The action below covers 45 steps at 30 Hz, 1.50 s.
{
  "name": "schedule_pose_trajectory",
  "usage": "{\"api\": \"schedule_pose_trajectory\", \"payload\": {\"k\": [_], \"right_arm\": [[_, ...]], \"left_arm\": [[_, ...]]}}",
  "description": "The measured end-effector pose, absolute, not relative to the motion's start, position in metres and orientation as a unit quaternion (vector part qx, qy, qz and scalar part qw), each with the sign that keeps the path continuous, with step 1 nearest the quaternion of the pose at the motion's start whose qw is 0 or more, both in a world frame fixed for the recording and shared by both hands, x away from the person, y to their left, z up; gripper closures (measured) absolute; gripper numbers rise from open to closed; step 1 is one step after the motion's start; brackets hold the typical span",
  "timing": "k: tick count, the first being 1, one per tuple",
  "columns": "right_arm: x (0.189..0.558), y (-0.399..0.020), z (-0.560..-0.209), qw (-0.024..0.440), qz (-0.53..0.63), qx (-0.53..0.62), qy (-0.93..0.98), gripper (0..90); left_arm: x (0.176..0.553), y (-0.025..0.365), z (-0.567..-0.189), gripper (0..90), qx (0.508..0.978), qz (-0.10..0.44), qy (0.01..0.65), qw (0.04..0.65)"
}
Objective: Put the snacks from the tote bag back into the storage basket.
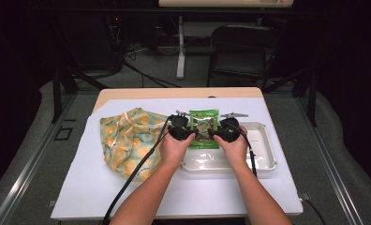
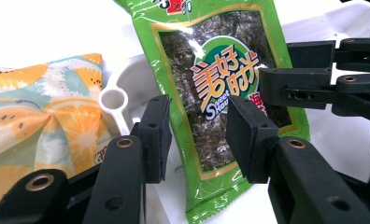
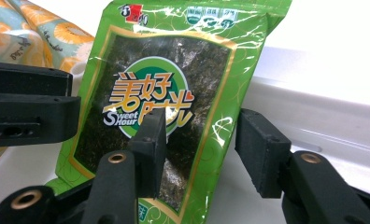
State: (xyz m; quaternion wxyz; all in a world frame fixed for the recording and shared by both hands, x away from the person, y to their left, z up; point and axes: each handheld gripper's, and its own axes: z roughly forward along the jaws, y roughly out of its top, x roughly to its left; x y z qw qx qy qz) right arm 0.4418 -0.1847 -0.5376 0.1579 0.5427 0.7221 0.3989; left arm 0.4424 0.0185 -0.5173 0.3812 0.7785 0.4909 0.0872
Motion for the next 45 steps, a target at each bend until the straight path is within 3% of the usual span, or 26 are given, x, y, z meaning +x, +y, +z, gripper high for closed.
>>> {"api": "schedule_pose_trajectory", "payload": {"k": [14, 45], "right_arm": [[0.439, -0.187, -0.532, 0.166, 0.409, 0.538, 0.718, 41.7], [0.432, -0.182, -0.526, 0.168, 0.412, 0.523, 0.727, 41.5]], "left_arm": [[0.442, 0.02, -0.514, 56.9, 0.774, 0.092, 0.491, 0.389], [0.441, 0.025, -0.508, 55.1, 0.773, 0.093, 0.488, 0.395]]}}
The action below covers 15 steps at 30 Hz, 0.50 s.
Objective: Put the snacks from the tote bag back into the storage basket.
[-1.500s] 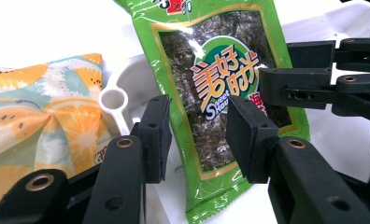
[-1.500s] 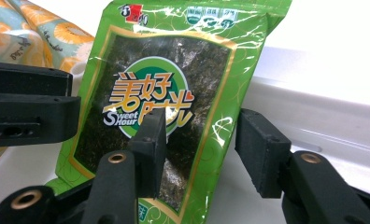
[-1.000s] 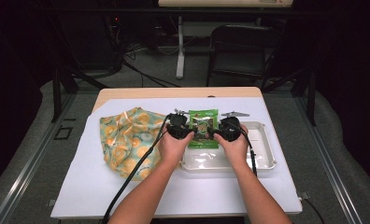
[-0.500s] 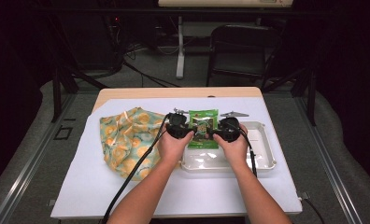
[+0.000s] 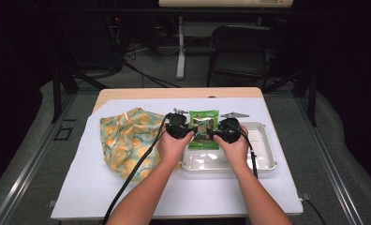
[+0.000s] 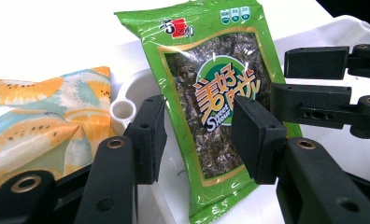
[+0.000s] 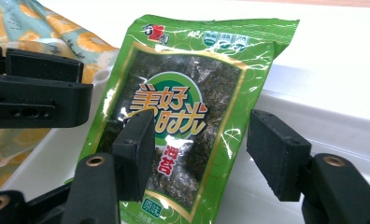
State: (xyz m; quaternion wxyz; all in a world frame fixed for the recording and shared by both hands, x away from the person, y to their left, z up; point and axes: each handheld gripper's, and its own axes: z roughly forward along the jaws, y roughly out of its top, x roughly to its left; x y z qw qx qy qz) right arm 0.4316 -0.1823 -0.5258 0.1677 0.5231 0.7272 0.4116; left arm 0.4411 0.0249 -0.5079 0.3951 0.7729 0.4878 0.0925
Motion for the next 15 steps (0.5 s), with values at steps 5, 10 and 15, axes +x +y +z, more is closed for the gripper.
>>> {"api": "schedule_pose_trajectory", "payload": {"k": [5, 10, 15], "right_arm": [[0.43, -0.181, -0.524, 0.172, 0.413, 0.52, 0.727, 41.5], [0.428, -0.18, -0.522, 0.172, 0.417, 0.517, 0.727, 41.4], [0.424, -0.179, -0.518, 0.174, 0.417, 0.513, 0.729, 41.4]], "left_arm": [[0.44, 0.026, -0.504, 55.2, 0.774, 0.093, 0.484, 0.398], [0.437, 0.026, -0.502, 55.2, 0.774, 0.095, 0.479, 0.402], [0.434, 0.028, -0.497, 55.2, 0.775, 0.097, 0.474, 0.406]]}}
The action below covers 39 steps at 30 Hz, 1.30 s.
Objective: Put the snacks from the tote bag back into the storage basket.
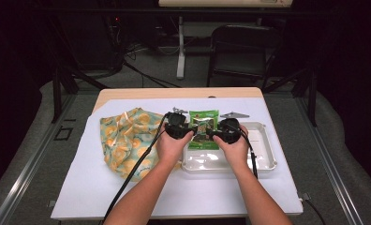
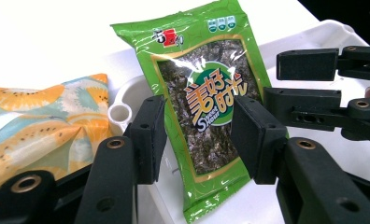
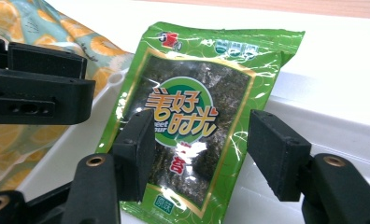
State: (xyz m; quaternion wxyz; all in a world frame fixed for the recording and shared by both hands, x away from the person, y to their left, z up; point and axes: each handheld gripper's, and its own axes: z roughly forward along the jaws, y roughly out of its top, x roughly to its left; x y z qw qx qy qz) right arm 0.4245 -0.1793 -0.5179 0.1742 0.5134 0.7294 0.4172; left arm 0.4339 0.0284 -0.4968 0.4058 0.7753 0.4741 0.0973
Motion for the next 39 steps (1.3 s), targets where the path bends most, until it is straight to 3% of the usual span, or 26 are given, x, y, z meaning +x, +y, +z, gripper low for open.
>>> {"api": "schedule_pose_trajectory", "payload": {"k": [22, 39], "right_arm": [[0.406, -0.171, -0.504, 0.181, 0.431, 0.486, 0.738, 41.4], [0.375, -0.152, -0.488, 0.177, 0.441, 0.44, 0.762, 41.8]], "left_arm": [[0.414, 0.056, -0.473, 54.8, 0.781, 0.096, 0.445, 0.427], [0.389, 0.109, -0.455, 54.5, 0.793, 0.113, 0.417, 0.429]]}}
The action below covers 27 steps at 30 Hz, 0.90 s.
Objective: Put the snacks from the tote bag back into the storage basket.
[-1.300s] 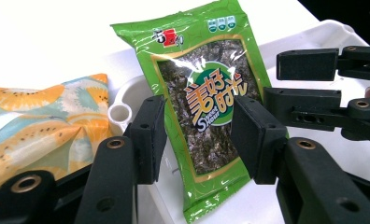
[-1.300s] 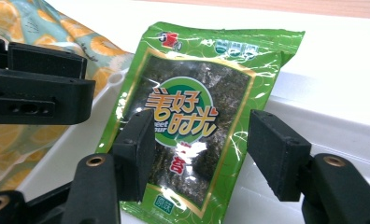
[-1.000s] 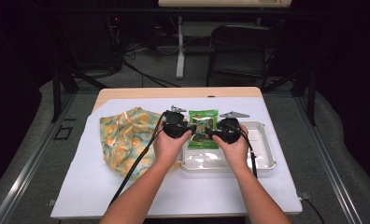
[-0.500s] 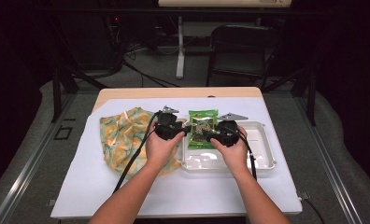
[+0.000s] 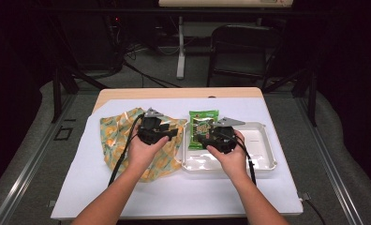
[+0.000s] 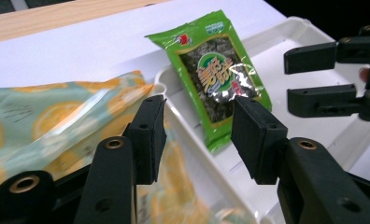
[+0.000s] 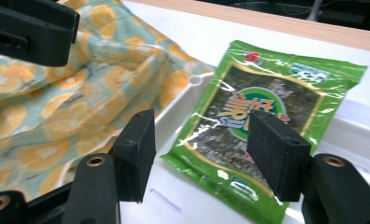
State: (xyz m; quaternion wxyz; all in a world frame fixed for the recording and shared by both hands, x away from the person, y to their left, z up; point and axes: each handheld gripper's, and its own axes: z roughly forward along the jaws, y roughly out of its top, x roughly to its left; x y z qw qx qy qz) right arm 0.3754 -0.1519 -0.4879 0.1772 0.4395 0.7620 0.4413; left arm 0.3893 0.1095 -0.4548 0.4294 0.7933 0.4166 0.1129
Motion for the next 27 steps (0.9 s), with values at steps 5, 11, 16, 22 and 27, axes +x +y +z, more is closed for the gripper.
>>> {"api": "schedule_pose_trajectory", "payload": {"k": [5, 11, 16, 22, 27], "right_arm": [[0.366, -0.144, -0.482, 0.173, 0.45, 0.426, 0.766, 42.1], [0.352, -0.141, -0.481, 0.177, 0.453, 0.409, 0.772, 42.1], [0.34, -0.138, -0.484, 0.172, 0.454, 0.394, 0.78, 42.7], [0.327, -0.135, -0.488, 0.168, 0.453, 0.378, 0.79, 42.8], [0.317, -0.132, -0.49, 0.163, 0.448, 0.368, 0.798, 42.9]], "left_arm": [[0.381, 0.129, -0.452, 54.5, 0.786, 0.119, 0.417, 0.441], [0.369, 0.149, -0.453, 53.7, 0.787, 0.131, 0.414, 0.439], [0.36, 0.164, -0.458, 52.9, 0.788, 0.14, 0.411, 0.436], [0.35, 0.178, -0.468, 52.3, 0.789, 0.15, 0.416, 0.426], [0.338, 0.193, -0.476, 52.3, 0.789, 0.16, 0.421, 0.418]]}}
